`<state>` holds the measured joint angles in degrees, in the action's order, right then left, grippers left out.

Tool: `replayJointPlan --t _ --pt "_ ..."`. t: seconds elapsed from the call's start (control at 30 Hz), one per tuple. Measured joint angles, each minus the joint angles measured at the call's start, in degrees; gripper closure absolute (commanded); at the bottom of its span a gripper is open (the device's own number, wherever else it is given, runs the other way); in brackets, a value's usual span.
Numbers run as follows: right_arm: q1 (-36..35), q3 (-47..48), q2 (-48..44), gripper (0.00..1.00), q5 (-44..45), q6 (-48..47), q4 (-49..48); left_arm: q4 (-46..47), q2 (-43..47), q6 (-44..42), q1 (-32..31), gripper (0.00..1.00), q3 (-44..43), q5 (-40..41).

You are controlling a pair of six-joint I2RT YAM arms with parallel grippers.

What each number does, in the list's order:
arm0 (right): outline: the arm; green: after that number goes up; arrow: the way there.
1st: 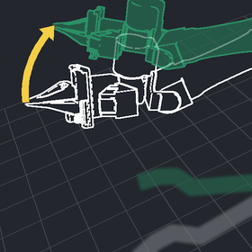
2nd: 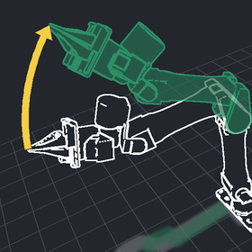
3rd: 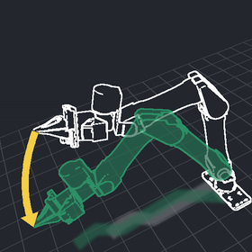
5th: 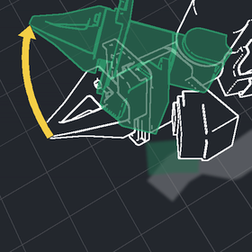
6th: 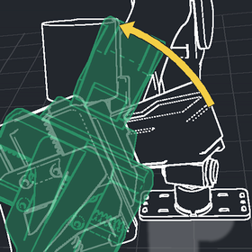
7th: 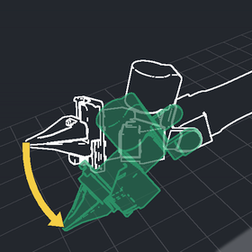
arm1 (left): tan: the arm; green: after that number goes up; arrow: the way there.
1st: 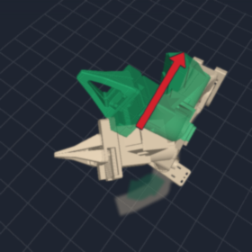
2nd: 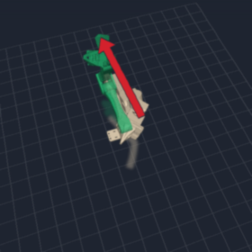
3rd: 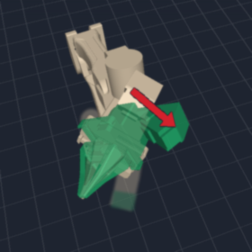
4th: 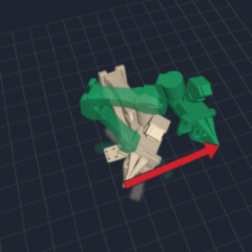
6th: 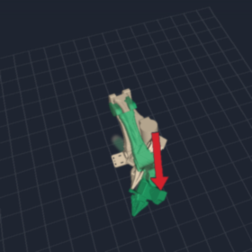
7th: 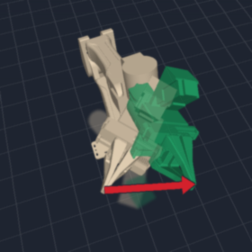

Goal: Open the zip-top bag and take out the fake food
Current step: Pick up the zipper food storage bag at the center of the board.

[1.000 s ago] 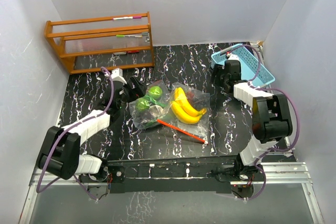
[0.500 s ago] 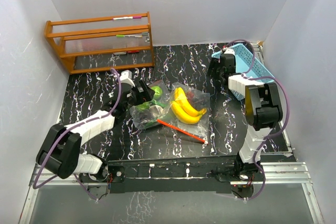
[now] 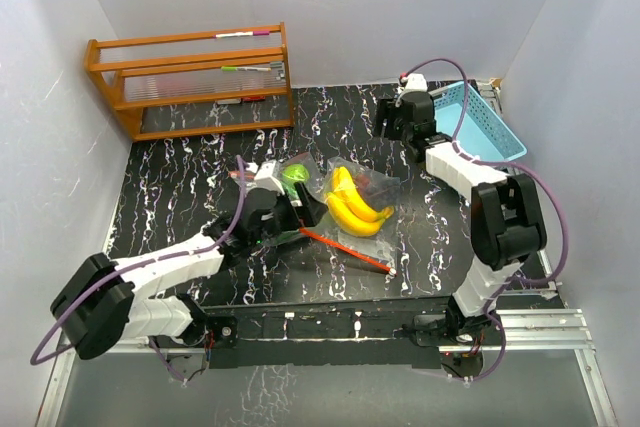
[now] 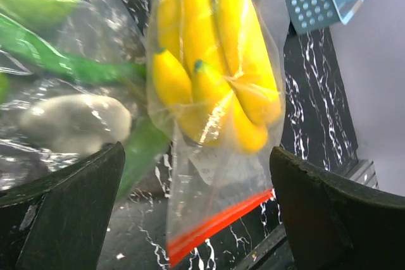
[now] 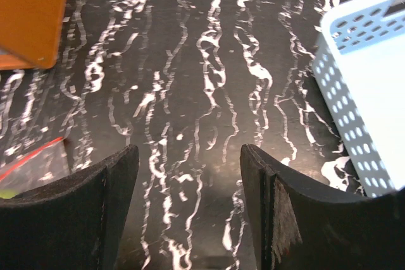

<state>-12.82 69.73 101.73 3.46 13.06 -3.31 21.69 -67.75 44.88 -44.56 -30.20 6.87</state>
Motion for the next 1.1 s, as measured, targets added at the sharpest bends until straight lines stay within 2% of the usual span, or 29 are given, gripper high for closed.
replayJointPlan --t 0.13,0.23,0.47,0.53,0.7,0.83,1.1 --pt "-2.7 -2.9 -5.4 0.32 -0.9 -0.4 -0.8 -1.0 -4.5 0.4 -3.9 0.09 -2.8 1.1" --pt "-2.5 -4.7 -8.1 0.32 -1.3 -0.6 -1.0 -2.3 -7.5 0.7 -5.2 0.26 -4.5 1.3" --pt "-1.9 -8.9 -13.6 0.32 -1.9 -1.2 0.2 -3.3 -9.2 0.5 -5.5 0.89 -7.1 1.3" --pt "-2.0 -10.2 -15.7 0.32 -2.6 -1.2 0.4 -3.3 -9.7 -0.1 -5.5 1.00 -9.0 1.4" --pt "-2.6 -11.4 -19.5 0.31 -5.9 -3.3 0.5 -3.7 -12.5 -1.8 -5.4 1.00 -14.6 2.3" --pt "-6.4 -11.4 -20.3 0.30 -5.9 -6.8 0.7 -4.3 -16.8 -3.3 -4.4 1.00 -20.9 2.5" --pt "-13.1 -11.9 -24.2 0.30 -5.3 -9.8 3.2 -4.5 -20.0 -2.3 7.5 1.00 -24.0 -1.0"
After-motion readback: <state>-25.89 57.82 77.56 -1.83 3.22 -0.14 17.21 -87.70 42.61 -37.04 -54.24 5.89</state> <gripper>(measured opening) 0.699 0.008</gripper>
